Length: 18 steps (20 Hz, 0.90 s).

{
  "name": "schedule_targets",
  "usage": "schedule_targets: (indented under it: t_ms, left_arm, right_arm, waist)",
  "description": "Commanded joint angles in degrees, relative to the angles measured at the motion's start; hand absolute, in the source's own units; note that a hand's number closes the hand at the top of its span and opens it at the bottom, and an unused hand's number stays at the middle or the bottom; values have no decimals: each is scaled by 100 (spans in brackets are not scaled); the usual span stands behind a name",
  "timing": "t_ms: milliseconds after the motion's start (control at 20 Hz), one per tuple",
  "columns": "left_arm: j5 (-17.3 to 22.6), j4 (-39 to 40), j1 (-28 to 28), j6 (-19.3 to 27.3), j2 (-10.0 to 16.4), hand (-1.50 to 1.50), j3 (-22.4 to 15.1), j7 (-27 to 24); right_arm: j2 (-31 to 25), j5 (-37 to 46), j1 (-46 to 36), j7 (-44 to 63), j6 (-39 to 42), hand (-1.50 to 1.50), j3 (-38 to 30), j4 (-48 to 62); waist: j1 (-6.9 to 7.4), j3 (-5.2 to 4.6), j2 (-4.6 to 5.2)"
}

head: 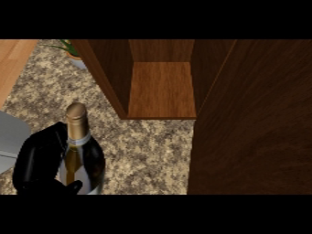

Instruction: Pick up the wine, place it into the cabinet and close the cabinet

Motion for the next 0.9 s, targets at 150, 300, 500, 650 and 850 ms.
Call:
schedule_targets:
  t_ms: [150, 300, 500, 650, 850]
  left_arm:
    - [-293, -569, -486, 661, -361, 150, -853, 1144]
    - [-335, -588, -908, 951, -366, 150, -975, 1320]
    - [-379, -644, -1335, 1874, -370, 150, -1710, 1556]
    - [-438, -363, -1680, 2598, -371, 150, -2279, 1579]
    - [-445, -318, -2146, 2970, -371, 150, -2290, 1827]
  right_arm:
    - [63, -394, 216, 289, -81, -150, 17, -769]
    - [67, -371, -18, 623, -248, -150, 156, -907]
    - [-46, -593, 199, 286, -35, -150, -186, -670]
    - [81, -351, 168, 303, -90, -150, 143, -780]
    - [27, -339, -184, 553, -210, -150, 87, -652]
  waist:
    - [-28, -2, 4]
    - [-28, -5, 6]
    - [-38, -1, 9]
    - [-53, -3, 7]
    - [-17, -5, 11]
